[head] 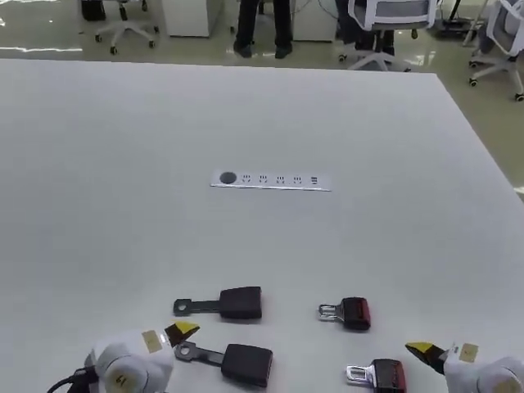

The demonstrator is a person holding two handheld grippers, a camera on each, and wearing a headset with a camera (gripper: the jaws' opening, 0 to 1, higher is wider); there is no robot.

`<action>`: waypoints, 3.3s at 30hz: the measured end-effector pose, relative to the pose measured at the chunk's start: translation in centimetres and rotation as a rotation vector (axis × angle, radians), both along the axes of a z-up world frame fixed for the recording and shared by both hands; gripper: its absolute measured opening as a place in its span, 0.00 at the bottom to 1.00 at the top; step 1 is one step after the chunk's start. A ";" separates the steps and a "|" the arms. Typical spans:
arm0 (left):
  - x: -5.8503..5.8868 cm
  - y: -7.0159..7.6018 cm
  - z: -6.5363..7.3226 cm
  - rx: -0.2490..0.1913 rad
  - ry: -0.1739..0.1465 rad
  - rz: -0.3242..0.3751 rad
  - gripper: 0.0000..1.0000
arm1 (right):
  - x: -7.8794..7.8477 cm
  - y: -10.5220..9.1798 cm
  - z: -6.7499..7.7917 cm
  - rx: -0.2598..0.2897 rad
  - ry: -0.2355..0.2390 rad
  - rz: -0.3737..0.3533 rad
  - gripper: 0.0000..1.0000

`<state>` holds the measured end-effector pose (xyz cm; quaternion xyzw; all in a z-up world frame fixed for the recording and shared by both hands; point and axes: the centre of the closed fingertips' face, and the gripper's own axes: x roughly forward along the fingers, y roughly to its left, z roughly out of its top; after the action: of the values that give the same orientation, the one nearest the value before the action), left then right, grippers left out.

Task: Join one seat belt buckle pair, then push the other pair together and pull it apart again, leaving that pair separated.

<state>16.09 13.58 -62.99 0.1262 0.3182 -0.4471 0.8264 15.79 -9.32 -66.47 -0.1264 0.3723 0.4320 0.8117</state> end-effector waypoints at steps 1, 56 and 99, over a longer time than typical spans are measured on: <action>0.1 -0.1 -0.1 0.001 0.005 -0.004 0.79 | 0.1 -0.1 -0.1 0.004 0.006 0.004 0.83; 1.8 -3.1 -5.8 0.132 0.078 -0.351 0.36 | 0.4 -1.5 -2.4 -0.209 0.033 0.387 0.33; 1.7 -2.9 -5.9 0.240 0.099 -0.396 0.35 | 0.7 4.7 -3.0 -0.213 0.024 0.448 0.33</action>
<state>17.81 10.67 -68.85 0.2613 0.3783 -0.5649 0.6852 16.46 -4.61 -69.43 -0.2854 0.3883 0.5610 0.6732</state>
